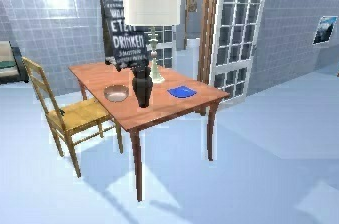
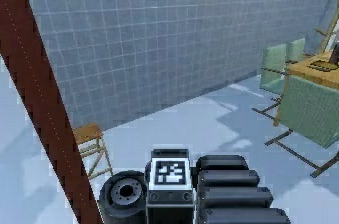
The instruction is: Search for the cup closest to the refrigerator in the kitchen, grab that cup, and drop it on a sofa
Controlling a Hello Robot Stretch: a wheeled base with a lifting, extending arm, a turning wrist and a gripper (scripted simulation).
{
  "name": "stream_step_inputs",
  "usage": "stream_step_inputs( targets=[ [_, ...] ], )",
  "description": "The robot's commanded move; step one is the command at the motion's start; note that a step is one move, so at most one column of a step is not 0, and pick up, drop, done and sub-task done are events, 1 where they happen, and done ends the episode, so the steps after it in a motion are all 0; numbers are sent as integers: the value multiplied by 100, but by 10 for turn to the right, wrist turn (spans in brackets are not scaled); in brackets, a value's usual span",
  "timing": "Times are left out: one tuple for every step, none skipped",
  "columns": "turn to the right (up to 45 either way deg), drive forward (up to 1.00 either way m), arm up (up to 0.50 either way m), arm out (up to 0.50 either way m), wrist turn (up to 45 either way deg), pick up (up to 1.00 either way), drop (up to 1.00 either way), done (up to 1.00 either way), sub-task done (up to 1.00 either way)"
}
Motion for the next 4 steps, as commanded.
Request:
stream_step_inputs(
  targets=[
    [0, 20, 0, 0, 0, 0, 0, 0, 0],
    [90, 0, 0, 0, 0, 0, 0, 0, 0],
    [0, 40, 0, 0, 0, 0, 0, 0, 0],
    [390, 0, 0, 0, 0, 0, 0, 0, 0]
  ],
)
